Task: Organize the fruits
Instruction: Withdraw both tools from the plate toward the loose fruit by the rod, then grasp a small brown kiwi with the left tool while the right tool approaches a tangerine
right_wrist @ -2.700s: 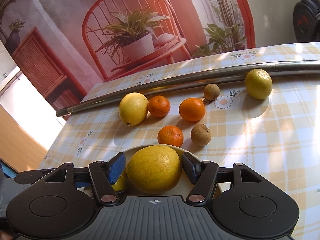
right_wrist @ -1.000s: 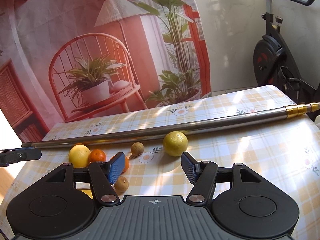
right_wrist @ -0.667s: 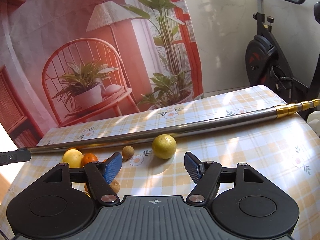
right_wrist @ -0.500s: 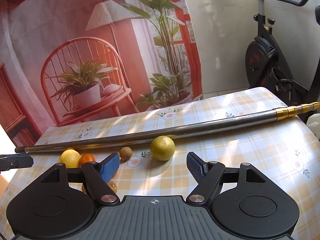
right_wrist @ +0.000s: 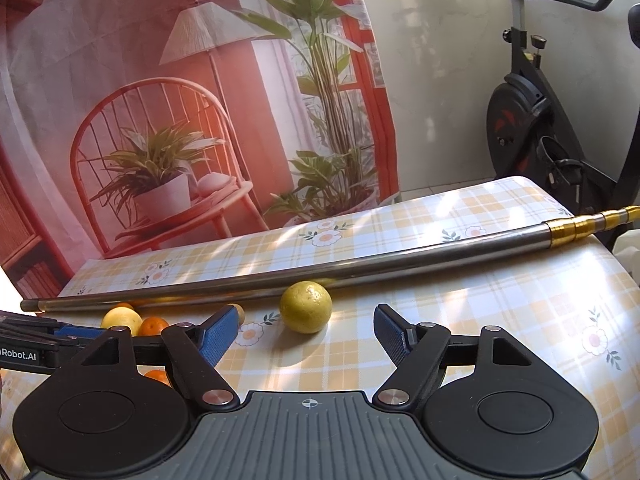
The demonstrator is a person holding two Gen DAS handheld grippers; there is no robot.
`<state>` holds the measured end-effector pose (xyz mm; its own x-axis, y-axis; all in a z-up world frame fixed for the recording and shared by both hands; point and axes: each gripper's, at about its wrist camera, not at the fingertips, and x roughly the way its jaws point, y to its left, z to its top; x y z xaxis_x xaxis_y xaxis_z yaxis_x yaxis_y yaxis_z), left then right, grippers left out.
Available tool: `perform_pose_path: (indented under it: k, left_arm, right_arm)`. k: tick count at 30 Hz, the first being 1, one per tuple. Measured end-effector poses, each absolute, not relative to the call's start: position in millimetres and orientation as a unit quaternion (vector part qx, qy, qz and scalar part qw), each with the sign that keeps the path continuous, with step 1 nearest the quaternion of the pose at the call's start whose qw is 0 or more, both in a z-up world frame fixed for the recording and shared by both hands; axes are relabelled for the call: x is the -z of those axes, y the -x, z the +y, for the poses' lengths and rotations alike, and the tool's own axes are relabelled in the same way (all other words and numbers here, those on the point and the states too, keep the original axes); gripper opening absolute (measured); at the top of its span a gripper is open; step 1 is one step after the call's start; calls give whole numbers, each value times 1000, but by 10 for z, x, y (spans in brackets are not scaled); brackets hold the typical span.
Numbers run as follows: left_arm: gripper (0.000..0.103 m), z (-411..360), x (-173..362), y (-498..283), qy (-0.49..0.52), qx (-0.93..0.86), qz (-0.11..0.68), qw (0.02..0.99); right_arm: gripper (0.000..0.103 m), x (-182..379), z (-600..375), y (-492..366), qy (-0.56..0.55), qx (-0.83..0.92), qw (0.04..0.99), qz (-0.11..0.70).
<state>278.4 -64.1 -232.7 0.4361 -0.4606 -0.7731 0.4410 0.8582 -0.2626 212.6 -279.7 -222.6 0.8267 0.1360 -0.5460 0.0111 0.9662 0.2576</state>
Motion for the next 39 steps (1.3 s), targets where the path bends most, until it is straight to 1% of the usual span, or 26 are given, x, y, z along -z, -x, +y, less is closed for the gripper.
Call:
perform_pose_path:
  k: [8, 16, 17, 19, 20, 24, 32, 35, 39]
  left_arm:
    - [46, -859, 2526, -2970, -47, 271, 493, 825]
    - [46, -1015, 2606, -2988, -105, 270, 500, 816]
    - [44, -1031, 2617, -2984, -114, 269, 499, 816]
    - [36, -1051, 2631, -2979, -125, 267, 498, 816]
    - [30, -1057, 2635, -2975, -126, 267, 498, 816]
    - [30, -1071, 2595, -2897, -143, 267, 480, 824]
    - [30, -918, 2324, -2763, -105, 260, 441, 853]
    - [30, -766, 2204, -2686, -71, 258, 423, 866]
    - [30, -555, 2086, -2572, -52, 242, 405, 880]
  right_arm:
    - [71, 2351, -2958, -2092, -145, -22, 943, 298]
    - [71, 2456, -3036, -2069, -162, -14, 938, 307]
    - [71, 2460, -3039, -2065, -163, -14, 938, 307]
    - [71, 2464, -3047, -2057, -164, -13, 937, 307]
    - [71, 2467, -3051, -2050, -165, -12, 937, 307]
    - [71, 2476, -3063, -2040, -169, -11, 936, 309]
    - [71, 2483, -3055, -2023, -168, -11, 932, 321]
    - [71, 2450, -3001, -2027, -161, -15, 932, 326]
    - [71, 2389, -2890, -2055, -151, -25, 929, 336]
